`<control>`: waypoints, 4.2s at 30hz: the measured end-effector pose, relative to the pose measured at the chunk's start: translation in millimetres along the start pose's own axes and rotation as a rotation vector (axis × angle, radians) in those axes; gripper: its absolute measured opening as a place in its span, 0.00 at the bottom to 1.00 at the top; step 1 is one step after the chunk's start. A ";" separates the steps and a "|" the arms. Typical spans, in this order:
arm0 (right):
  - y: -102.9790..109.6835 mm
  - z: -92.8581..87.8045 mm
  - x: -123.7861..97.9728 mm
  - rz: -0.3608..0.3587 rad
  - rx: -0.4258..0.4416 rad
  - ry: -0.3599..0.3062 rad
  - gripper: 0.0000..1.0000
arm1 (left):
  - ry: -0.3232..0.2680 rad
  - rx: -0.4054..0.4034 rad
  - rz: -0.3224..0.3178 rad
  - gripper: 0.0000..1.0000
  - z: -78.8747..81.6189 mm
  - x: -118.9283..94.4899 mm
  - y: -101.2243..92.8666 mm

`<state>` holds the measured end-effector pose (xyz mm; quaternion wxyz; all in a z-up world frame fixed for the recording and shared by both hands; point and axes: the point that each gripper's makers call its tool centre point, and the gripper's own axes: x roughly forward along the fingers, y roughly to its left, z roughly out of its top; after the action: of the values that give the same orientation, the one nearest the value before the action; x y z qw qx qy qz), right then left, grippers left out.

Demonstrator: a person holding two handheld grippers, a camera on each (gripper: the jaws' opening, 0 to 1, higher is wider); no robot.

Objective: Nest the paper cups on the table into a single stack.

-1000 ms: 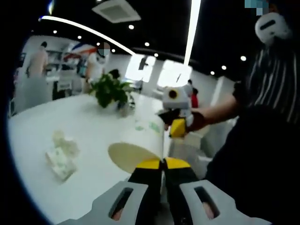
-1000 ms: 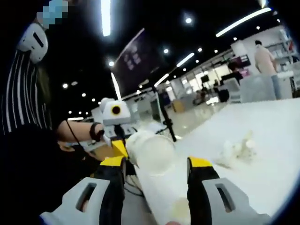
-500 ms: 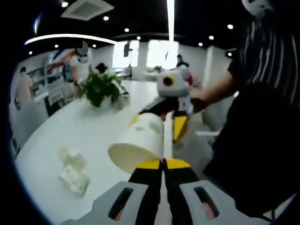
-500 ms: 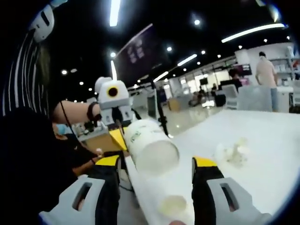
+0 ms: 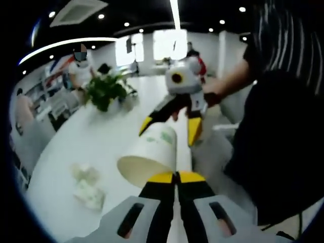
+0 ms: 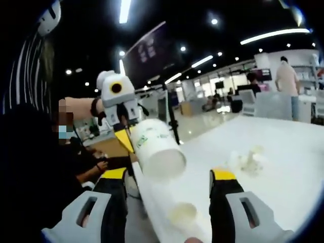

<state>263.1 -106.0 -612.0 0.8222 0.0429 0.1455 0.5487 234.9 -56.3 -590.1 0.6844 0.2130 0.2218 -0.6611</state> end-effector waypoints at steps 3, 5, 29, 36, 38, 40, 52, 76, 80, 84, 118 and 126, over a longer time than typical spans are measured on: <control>1.5 -2.9 0.6 0.010 -0.012 0.009 0.64 | 0.051 0.032 0.006 0.00 0.2 -3.5 -1.7; 3.9 -4.0 1.6 0.018 -0.027 0.016 0.64 | 0.075 0.038 0.005 0.00 1.0 -4.5 -3.4; 0.7 -35.2 -3.0 -0.043 -0.174 0.125 0.93 | 0.444 0.202 -0.038 0.00 -52.2 27.7 10.8; -7.1 -41.1 -5.3 -0.095 -0.186 0.139 1.00 | 0.506 0.234 -0.050 0.00 -64.5 31.0 12.0; -8.7 -41.4 -5.8 -0.105 -0.182 0.138 1.00 | 0.529 0.235 -0.054 0.00 -70.3 31.6 12.0; -12.0 -38.5 -7.2 -0.124 -0.178 0.122 1.00 | 0.544 0.240 -0.054 0.00 -72.7 32.3 12.0; -45.6 -30.9 -34.9 -0.285 -0.114 0.082 1.00 | 0.622 0.310 -0.070 0.00 -82.6 47.2 16.0; -63.5 -35.6 -72.8 -0.454 -0.068 0.022 1.00 | 0.820 0.363 -0.129 0.00 -114.4 70.8 19.0; -64.6 -36.0 -77.9 -0.462 -0.064 0.012 1.00 | 0.840 0.380 -0.138 0.00 -116.3 73.7 20.9; -67.4 -40.5 -82.5 -0.470 -0.050 0.013 1.00 | 0.855 0.383 -0.148 0.00 -118.7 76.7 21.7; -78.3 -57.8 -105.5 -0.491 0.055 -0.038 0.99 | 0.911 0.277 -0.203 0.02 -134.4 101.2 18.7; -77.4 -65.2 -106.1 -0.489 0.070 -0.031 0.99 | 0.881 0.227 -0.220 0.06 -134.4 106.1 13.6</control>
<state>275.6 -239.3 -671.6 0.9306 0.0434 0.1579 0.3274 248.5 -63.2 -761.2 0.4231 0.5222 0.4387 -0.5965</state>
